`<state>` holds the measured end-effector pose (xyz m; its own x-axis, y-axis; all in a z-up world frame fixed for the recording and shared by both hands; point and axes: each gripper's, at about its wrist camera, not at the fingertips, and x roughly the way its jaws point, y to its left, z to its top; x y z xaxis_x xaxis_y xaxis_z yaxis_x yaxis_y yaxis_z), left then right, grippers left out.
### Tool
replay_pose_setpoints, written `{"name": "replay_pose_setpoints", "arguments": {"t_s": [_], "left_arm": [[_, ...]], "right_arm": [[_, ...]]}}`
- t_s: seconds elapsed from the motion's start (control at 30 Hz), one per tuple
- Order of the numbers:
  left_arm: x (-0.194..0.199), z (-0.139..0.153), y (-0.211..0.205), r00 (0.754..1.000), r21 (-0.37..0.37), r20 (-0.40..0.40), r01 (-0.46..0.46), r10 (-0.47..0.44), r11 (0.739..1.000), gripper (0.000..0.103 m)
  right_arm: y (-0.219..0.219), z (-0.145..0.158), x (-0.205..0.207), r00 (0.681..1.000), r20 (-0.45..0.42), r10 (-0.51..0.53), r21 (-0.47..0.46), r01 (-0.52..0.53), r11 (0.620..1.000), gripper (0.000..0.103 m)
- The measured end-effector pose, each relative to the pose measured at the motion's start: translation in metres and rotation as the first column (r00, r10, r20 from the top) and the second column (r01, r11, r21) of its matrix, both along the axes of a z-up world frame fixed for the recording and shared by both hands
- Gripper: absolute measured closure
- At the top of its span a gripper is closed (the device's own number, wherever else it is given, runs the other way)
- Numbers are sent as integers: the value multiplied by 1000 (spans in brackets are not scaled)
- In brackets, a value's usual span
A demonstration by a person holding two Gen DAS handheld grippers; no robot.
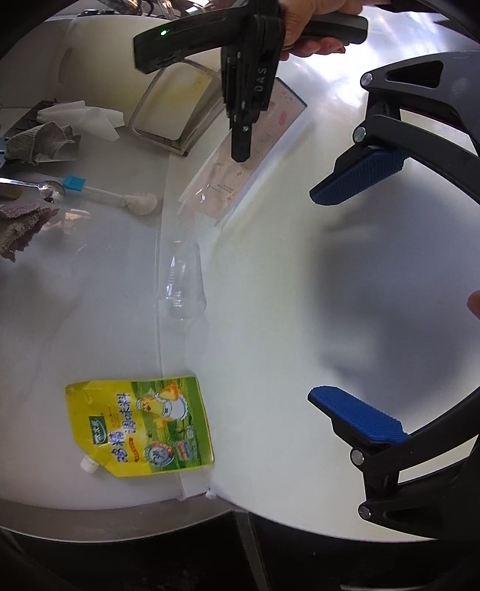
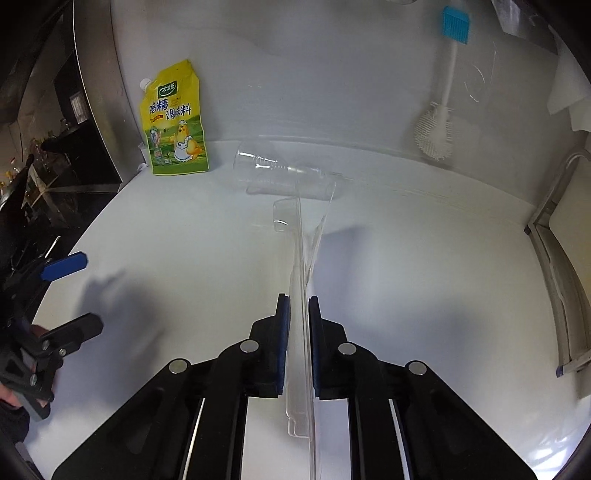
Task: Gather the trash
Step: 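Grasp the clear plastic cup by its rim with the left gripper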
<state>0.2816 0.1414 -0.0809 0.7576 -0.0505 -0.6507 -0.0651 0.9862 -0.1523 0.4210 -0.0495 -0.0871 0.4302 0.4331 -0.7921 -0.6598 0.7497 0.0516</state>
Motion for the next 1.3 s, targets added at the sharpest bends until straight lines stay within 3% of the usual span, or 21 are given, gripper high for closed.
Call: {"name": "replay_pose_setpoints", "arguments": {"t_s": [0.1,0.3,0.53,0.57,0.67,0.73,0.77,0.8,0.97,1.13,1.3], "left_arm": [[20,1,6,1000,-53,-22,-4,2,999,7],[86,19,-1,999,-5,11,-35,35,999,7],[162,14,-16,999,150,-37,-15,21,989,9],[171,13,-18,999,162,-49,-4,12,987,15],[193,9,-22,996,173,-92,21,-5,985,45],[202,6,-24,995,169,-101,30,-13,985,48],[202,6,-26,996,169,-91,33,-18,985,57],[201,4,-27,995,159,-95,41,-26,986,75],[188,4,-39,990,124,-85,123,-113,985,99],[157,22,-48,991,136,-34,130,-126,982,99],[101,53,-64,987,118,28,151,-156,981,99]], "right_arm": [[-25,10,-6,1000,-8,-21,45,22,999,93],[-62,22,-16,998,-20,-59,128,61,990,93],[-74,27,-43,999,-8,-53,178,54,983,93],[-74,27,-47,999,-6,-48,176,48,983,93],[-73,28,-56,999,6,-48,173,46,984,93],[-74,29,-60,999,14,-49,169,46,985,93],[-74,29,-63,999,18,-50,168,47,985,93],[-74,30,-66,998,24,-53,166,48,985,93],[-80,34,-74,997,31,-74,180,68,981,93],[-89,44,-89,994,49,-95,198,83,977,93],[-101,57,-120,992,52,-118,254,101,962,93]]}}
